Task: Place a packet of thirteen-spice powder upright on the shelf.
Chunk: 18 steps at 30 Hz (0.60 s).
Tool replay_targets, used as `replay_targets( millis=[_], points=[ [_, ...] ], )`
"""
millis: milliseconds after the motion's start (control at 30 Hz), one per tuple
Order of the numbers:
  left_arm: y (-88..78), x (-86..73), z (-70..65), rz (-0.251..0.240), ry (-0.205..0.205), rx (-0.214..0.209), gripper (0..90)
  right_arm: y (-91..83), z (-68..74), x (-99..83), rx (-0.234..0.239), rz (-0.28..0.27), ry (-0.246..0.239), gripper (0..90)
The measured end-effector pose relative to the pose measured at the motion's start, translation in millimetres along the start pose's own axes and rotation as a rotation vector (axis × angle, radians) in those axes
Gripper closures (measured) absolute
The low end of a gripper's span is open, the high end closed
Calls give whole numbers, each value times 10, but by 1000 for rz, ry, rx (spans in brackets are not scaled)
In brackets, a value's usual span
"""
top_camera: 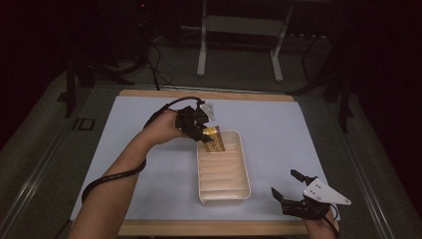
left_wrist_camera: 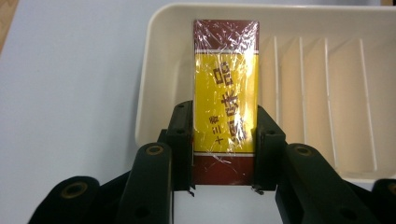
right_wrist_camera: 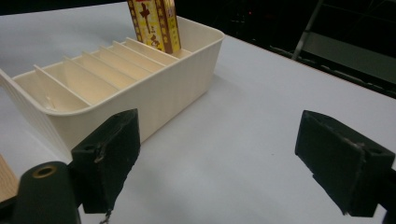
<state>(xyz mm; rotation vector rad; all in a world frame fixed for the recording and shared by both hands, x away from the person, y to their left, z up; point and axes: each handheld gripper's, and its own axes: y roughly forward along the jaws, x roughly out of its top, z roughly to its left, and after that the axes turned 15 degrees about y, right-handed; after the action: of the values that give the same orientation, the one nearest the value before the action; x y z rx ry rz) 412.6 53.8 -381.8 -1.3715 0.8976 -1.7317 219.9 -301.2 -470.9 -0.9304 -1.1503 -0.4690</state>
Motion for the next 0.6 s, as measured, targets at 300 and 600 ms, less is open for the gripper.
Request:
replay_targets(
  millis=[300, 600],
  points=[
    [140, 5, 27, 15, 11, -20, 672, -4, 0, -1, 0, 0, 0, 142],
    [293, 49, 75, 51, 30, -55, 671, -8, -1, -3, 2, 0, 3, 142]
  ],
)
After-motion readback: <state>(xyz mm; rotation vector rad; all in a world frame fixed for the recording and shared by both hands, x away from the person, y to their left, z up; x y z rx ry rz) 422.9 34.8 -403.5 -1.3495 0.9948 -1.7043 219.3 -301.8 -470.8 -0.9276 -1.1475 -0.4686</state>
